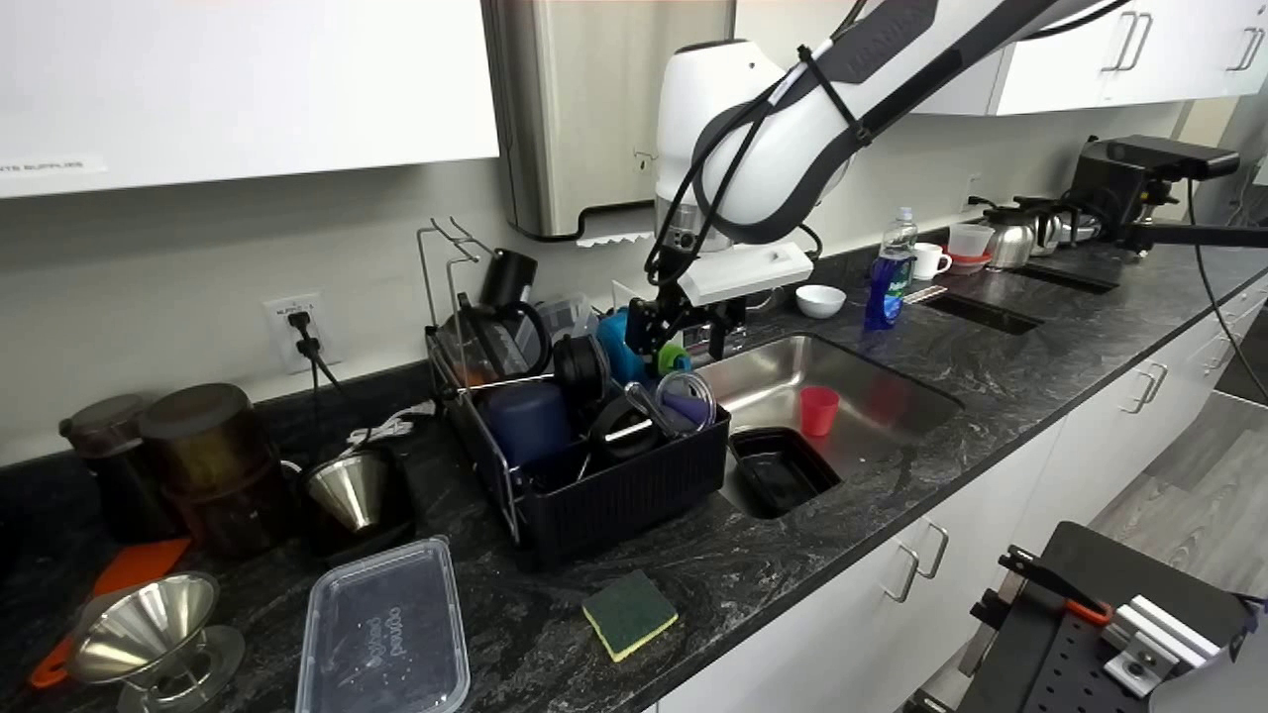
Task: Put the light blue pot in the sink
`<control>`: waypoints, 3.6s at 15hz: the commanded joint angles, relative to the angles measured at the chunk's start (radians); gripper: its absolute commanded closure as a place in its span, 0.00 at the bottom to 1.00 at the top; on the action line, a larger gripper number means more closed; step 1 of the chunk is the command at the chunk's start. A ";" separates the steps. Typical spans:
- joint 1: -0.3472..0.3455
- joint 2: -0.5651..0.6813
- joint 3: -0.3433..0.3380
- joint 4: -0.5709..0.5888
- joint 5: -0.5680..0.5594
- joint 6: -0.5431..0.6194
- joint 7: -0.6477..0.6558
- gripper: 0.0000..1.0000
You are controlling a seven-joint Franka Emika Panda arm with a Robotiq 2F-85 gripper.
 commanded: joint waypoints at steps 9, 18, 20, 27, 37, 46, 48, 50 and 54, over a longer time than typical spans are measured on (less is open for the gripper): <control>0.017 -0.001 -0.017 0.001 0.004 -0.002 -0.003 0.00; 0.027 0.004 -0.015 -0.001 -0.014 0.025 -0.006 0.00; 0.032 0.013 -0.016 0.004 -0.025 0.037 -0.003 0.00; 0.037 0.057 -0.036 0.014 -0.091 0.119 0.003 0.00; 0.053 0.075 -0.060 0.006 -0.113 0.182 -0.005 0.55; 0.064 0.060 -0.058 0.007 -0.125 0.194 -0.004 0.95; 0.064 0.060 -0.059 0.007 -0.131 0.196 -0.002 0.94; 0.064 0.059 -0.061 0.008 -0.134 0.195 -0.002 0.94; 0.065 0.047 -0.064 0.011 -0.147 0.187 0.004 0.93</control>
